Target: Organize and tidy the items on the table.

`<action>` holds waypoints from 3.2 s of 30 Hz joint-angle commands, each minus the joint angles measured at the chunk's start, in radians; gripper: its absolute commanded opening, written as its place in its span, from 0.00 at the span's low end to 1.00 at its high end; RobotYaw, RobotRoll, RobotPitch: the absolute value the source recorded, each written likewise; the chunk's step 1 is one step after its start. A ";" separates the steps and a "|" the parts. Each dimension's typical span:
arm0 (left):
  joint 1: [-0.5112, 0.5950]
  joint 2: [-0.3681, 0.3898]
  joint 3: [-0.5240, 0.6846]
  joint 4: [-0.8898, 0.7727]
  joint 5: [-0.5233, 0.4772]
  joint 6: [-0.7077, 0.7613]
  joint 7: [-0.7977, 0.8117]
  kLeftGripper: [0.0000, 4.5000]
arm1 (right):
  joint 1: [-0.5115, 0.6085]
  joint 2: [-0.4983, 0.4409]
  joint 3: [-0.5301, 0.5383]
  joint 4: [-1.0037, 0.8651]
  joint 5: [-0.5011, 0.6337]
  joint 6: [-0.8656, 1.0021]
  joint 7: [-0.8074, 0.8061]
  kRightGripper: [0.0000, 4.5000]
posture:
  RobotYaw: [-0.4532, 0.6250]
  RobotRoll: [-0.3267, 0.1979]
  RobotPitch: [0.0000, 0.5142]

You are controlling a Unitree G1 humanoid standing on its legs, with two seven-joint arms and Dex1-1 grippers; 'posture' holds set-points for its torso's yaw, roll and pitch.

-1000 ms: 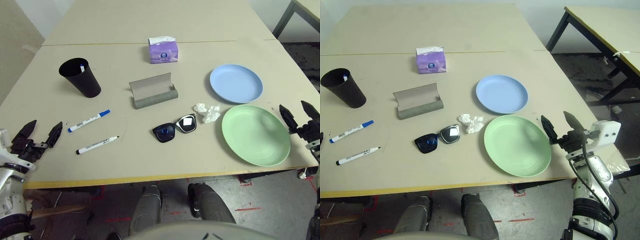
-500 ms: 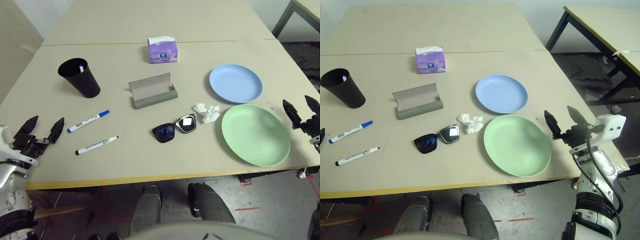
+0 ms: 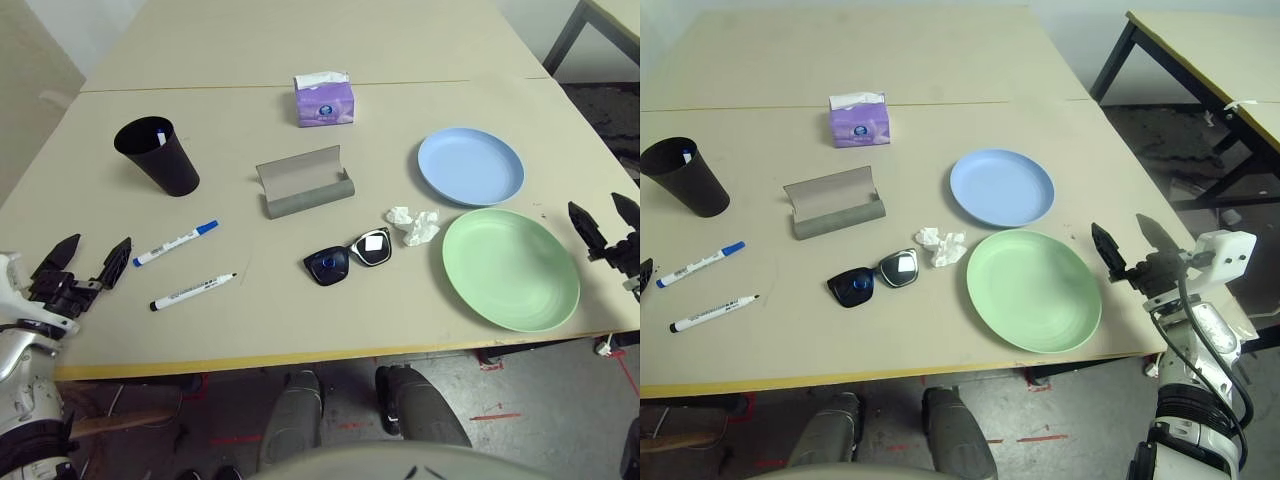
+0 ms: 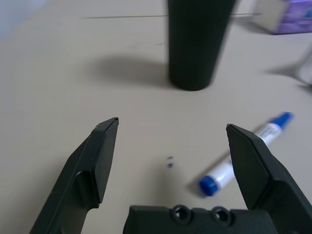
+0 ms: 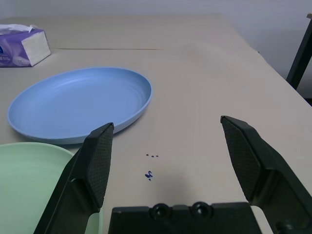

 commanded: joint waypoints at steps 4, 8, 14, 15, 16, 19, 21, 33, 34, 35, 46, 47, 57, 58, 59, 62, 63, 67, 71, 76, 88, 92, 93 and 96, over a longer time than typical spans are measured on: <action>-0.065 0.080 -0.097 -0.023 -0.049 0.079 -0.274 1.00 | -0.009 -0.009 -0.008 0.021 0.004 -0.005 0.015 0.99 | 0.32 0.62 0.34; -0.133 0.108 -0.177 -0.047 -0.050 0.137 -0.392 1.00 | -0.010 -0.005 -0.009 0.015 0.006 -0.003 0.017 0.99 | 0.31 0.62 0.34; -0.204 0.135 -0.305 -0.015 0.027 0.084 -0.550 1.00 | 0.023 -0.004 -0.014 -0.030 0.018 0.005 0.026 0.99 | 0.27 0.62 0.34; -0.212 0.140 -0.320 -0.002 0.043 0.065 -0.571 1.00 | 0.028 -0.006 -0.016 -0.036 0.021 0.008 0.028 0.99 | 0.27 0.62 0.34; -0.220 0.145 -0.333 0.012 0.053 0.052 -0.594 1.00 | 0.035 -0.008 -0.019 -0.045 0.025 0.011 0.029 0.99 | 0.27 0.62 0.34; -0.256 0.147 -0.357 0.053 0.060 0.043 -0.637 1.00 | 0.048 -0.017 -0.026 -0.058 0.035 0.017 0.033 0.99 | 0.24 0.62 0.34; -0.277 0.145 -0.364 0.071 0.064 0.041 -0.649 1.00 | 0.055 -0.020 -0.029 -0.064 0.039 0.021 0.035 0.99 | 0.23 0.62 0.34; -0.331 0.129 -0.375 0.150 0.086 -0.007 -0.665 1.00 | -0.025 -0.091 -0.005 -0.552 0.156 0.707 -0.416 0.99 | 0.20 0.62 0.33; -0.341 0.123 -0.380 0.161 0.093 -0.027 -0.670 1.00 | -0.078 -0.124 0.043 -0.626 0.169 0.816 -0.450 0.99 | 0.20 0.62 0.33; -0.349 0.118 -0.389 0.170 0.104 -0.051 -0.675 1.00 | -0.127 -0.150 0.085 -0.687 0.192 0.914 -0.470 0.99 | 0.20 0.62 0.33; -0.372 0.079 -0.436 0.230 0.149 -0.163 -0.703 1.00 | -0.454 -0.276 0.568 -0.900 0.039 1.085 -0.230 0.99 | 0.21 0.62 0.33; -0.370 0.078 -0.435 0.233 0.150 -0.165 -0.702 1.00 | -0.485 -0.268 0.630 -0.902 -0.008 1.054 -0.198 0.99 | 0.21 0.62 0.34; -0.354 0.073 -0.426 0.220 0.145 -0.163 -0.681 1.00 | -0.535 -0.187 0.838 -0.892 -0.243 0.867 -0.029 0.99 | 0.24 0.62 0.34; -0.351 0.074 -0.425 0.218 0.144 -0.162 -0.680 1.00 | -0.529 -0.185 0.848 -0.892 -0.258 0.868 -0.020 0.99 | 0.24 0.62 0.34; -0.348 0.074 -0.425 0.215 0.143 -0.162 -0.678 1.00 | -0.524 -0.185 0.857 -0.893 -0.274 0.869 -0.012 0.99 | 0.24 0.62 0.34; -0.337 0.076 -0.422 0.209 0.140 -0.163 -0.676 1.00 | -0.503 -0.177 0.874 -0.901 -0.314 0.856 0.008 0.99 | 0.24 0.62 0.35; -0.335 0.077 -0.422 0.207 0.139 -0.163 -0.676 1.00 | -0.498 -0.173 0.874 -0.904 -0.322 0.855 0.013 0.99 | 0.24 0.62 0.35; -0.329 0.080 -0.420 0.200 0.137 -0.160 -0.672 1.00 | -0.485 -0.145 0.870 -0.896 -0.353 0.845 0.023 0.99 | 0.24 0.62 0.36; -0.324 0.082 -0.420 0.193 0.137 -0.157 -0.670 1.00 | -0.470 -0.162 0.855 -0.901 -0.364 0.859 0.056 0.99 | 0.24 0.62 0.37; -0.321 0.082 -0.420 0.191 0.138 -0.155 -0.670 1.00 | -0.386 -0.321 0.812 -0.969 -0.337 0.918 0.176 0.99 | 0.23 0.62 0.38; -0.350 0.076 -0.434 0.221 0.150 -0.158 -0.677 1.00 | -0.003 -0.709 0.569 -1.151 -0.300 0.816 0.371 0.99 | 0.20 0.62 0.40; -0.354 0.077 -0.434 0.225 0.150 -0.157 -0.679 1.00 | 0.163 -0.728 0.482 -1.184 -0.323 0.744 0.364 0.99 | 0.20 0.62 0.40; -0.354 0.077 -0.434 0.226 0.150 -0.157 -0.679 1.00 | 0.194 -0.726 0.469 -1.188 -0.335 0.722 0.358 0.99 | 0.20 0.62 0.40; -0.354 0.076 -0.435 0.228 0.151 -0.158 -0.681 1.00 | 0.218 -0.700 0.467 -1.177 -0.374 0.670 0.319 0.99 | 0.20 0.62 0.39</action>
